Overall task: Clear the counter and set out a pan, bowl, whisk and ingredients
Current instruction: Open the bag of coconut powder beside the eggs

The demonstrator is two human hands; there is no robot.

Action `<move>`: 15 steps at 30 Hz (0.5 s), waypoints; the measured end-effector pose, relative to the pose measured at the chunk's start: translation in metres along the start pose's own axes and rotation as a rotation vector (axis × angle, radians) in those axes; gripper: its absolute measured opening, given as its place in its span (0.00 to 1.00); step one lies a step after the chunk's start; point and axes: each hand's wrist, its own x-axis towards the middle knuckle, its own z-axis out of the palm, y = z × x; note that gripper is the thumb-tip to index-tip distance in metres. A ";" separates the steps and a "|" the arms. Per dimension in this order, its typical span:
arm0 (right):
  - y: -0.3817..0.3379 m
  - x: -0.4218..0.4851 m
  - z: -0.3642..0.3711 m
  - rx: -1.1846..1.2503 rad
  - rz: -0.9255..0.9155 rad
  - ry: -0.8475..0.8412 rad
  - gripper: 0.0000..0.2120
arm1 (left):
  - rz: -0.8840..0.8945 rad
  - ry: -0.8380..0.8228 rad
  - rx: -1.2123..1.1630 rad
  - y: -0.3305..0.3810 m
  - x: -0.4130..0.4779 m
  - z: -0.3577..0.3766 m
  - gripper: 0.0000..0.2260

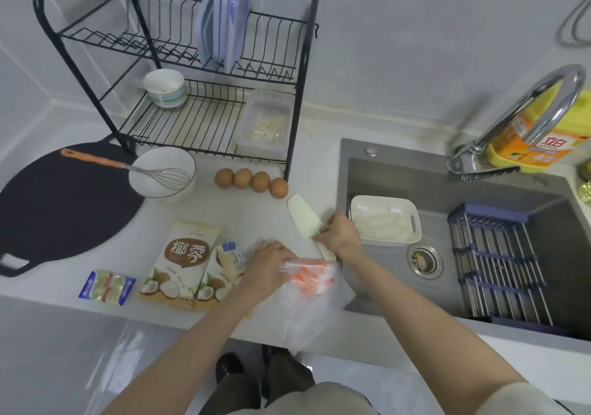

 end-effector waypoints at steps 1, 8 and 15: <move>0.002 0.001 -0.002 0.003 0.001 -0.005 0.22 | 0.001 -0.011 0.003 0.000 0.000 0.000 0.17; -0.001 -0.006 0.004 -0.370 -0.112 -0.075 0.29 | -0.037 -0.016 0.016 -0.006 -0.004 -0.019 0.24; -0.014 -0.009 0.008 -0.505 -0.321 -0.059 0.24 | -0.062 0.051 0.081 -0.018 -0.004 -0.043 0.20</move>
